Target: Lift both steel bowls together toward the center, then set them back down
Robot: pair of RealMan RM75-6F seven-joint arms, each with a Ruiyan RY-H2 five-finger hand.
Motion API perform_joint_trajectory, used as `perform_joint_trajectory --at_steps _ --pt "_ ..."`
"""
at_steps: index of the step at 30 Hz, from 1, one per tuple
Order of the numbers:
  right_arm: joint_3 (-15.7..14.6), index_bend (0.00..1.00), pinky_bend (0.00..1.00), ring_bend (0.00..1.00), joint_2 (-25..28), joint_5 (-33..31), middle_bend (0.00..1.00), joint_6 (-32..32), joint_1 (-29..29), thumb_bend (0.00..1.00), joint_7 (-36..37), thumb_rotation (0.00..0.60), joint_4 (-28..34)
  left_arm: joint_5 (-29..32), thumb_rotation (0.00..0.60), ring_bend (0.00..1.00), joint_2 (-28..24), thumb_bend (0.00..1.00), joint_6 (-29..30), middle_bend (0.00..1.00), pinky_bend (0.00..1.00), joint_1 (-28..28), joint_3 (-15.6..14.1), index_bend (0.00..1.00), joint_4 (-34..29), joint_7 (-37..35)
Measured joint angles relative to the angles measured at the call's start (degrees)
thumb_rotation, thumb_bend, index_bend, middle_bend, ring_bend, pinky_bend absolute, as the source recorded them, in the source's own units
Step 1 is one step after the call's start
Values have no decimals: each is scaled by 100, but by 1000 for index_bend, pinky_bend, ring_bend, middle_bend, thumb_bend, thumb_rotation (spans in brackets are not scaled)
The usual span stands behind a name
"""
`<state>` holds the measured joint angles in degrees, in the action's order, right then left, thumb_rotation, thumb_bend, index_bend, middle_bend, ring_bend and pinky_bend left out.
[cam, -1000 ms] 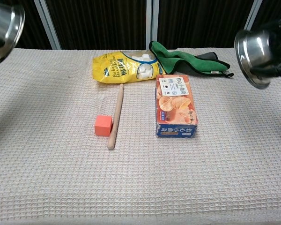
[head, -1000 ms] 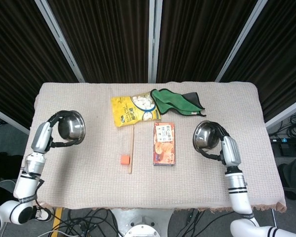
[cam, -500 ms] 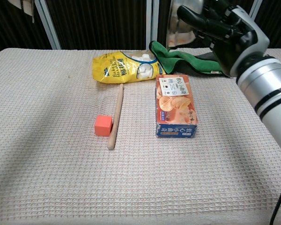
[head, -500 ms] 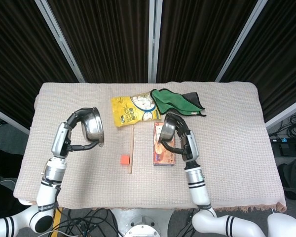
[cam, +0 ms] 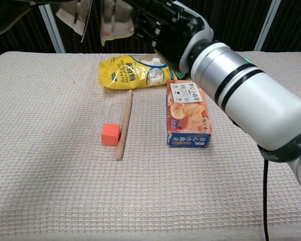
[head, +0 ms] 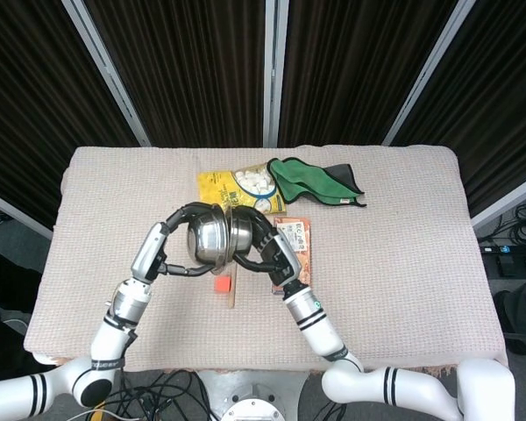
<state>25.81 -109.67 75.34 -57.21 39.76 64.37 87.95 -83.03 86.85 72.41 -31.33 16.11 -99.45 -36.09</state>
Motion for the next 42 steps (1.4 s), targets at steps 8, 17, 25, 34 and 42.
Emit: perform_joint_trajectory --at_steps 8,17,25,34,42 --pt "37 488 475 337 112 59 378 43 38 222 268 600 -15 -109 600 368 -25 157 263 425 541 13 66 457 61 83" --pt "-196 485 476 337 219 288 382 -165 -162 219 646 600 17 16 600 370 -47 157 144 427 542 -3 57 463 210 -268" --pt "-156 476 476 336 94 332 382 -87 62 214 897 600 -82 -9 600 369 -48 157 253 427 542 42 13 463 121 -356" --pt "-549 470 476 336 494 464 379 -608 -433 219 545 600 -31 -6 600 388 -338 156 485 428 557 300 -94 463 130 -149" --pt "-1156 471 477 341 1048 479 380 -1378 -1149 238 -2170 600 -18 -78 600 393 -1110 156 142 446 560 687 -978 461 1259 1314"
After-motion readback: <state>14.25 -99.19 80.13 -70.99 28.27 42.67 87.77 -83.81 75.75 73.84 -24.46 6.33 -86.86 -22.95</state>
